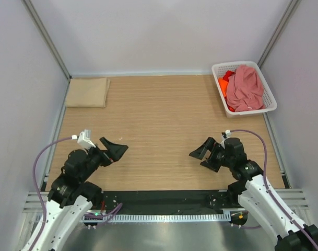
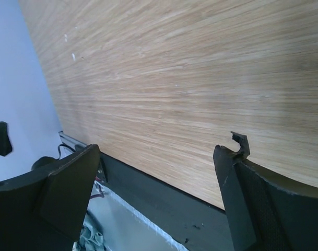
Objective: Fold and stack the t-shirts
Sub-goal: Neatly place the folded tshirt to the corner
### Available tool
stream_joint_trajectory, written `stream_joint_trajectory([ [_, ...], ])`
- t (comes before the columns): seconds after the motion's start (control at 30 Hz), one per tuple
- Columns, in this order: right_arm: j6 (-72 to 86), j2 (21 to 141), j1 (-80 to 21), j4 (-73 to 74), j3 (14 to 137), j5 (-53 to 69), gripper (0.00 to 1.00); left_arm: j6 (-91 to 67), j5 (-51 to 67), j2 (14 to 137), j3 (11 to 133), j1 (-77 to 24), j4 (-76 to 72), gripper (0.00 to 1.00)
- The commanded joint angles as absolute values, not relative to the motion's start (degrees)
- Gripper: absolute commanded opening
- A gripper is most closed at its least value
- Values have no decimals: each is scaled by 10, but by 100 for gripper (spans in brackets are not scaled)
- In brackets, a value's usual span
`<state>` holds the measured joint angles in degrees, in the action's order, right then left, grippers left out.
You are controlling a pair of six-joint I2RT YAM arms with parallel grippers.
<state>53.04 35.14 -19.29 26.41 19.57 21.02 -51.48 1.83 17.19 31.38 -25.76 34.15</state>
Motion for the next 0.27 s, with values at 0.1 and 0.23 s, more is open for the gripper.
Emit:
stream_joint_trajectory([
  [0.1, 601, 257, -195, 241, 135, 213, 100, -635, 126, 7, 214, -257, 356, 100],
  [0.23, 681, 130, -195, 234, 91, 220, 100, -665, 194, -3, 188, -257, 346, 100],
])
